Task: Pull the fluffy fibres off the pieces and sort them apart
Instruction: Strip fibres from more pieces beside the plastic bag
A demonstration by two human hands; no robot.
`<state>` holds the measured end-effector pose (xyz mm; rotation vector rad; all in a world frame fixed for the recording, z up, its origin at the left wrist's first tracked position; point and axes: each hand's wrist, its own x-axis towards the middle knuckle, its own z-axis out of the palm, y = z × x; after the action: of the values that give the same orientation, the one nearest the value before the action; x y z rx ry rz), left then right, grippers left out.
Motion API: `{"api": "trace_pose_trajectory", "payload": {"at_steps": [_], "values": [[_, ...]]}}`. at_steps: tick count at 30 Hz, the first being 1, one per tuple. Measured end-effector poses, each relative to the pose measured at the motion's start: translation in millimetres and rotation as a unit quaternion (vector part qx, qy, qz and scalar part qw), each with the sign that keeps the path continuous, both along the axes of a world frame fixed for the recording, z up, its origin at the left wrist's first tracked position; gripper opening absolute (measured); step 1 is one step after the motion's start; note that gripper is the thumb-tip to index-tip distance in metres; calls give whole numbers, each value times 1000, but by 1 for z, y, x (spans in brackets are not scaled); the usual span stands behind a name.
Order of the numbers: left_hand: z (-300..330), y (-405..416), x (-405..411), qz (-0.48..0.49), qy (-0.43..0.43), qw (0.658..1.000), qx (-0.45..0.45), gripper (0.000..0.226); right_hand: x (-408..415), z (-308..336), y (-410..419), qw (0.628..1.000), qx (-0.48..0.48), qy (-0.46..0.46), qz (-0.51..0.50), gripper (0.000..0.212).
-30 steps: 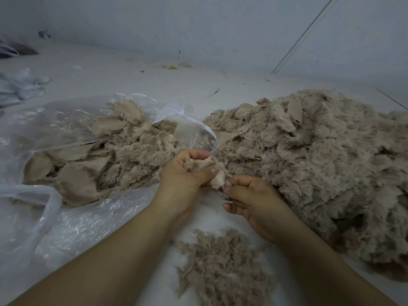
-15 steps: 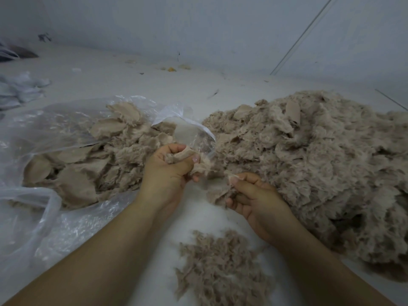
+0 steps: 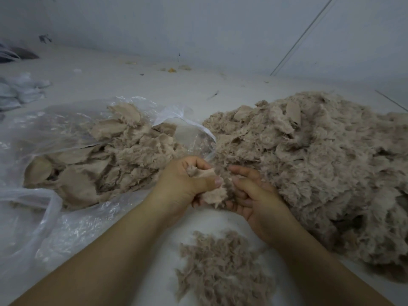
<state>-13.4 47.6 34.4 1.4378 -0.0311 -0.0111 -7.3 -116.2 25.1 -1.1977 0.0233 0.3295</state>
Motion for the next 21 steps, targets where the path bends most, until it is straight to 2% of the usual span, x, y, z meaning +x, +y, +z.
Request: {"api": "trace_pose_trajectory", "payload": {"at_steps": [3,5,9,13,16,21], "values": [[-1,-5,-1,11,-3,1000,9,27,-2,-1,-3,999,10,-33,24,13],[-2,-6,-1,11,-7,1000,-12,30,-3,0,-3,998,14,-47,34,22],[-3,-12,-3,-26,-21,998,-56,29,-3,-3,-4,996,16,-65,55,19],[-3,-13,-5,-44,-30,996,-69,35,-2,-5,-5,996,39,-55,61,30],[-4,-13,-4,-53,-31,995,-76,33,-1,-6,-5,997,27,-48,54,14],[-8,-11,-1,-33,-19,996,-79,15,2,-13,-6,998,38,-22,46,11]]}}
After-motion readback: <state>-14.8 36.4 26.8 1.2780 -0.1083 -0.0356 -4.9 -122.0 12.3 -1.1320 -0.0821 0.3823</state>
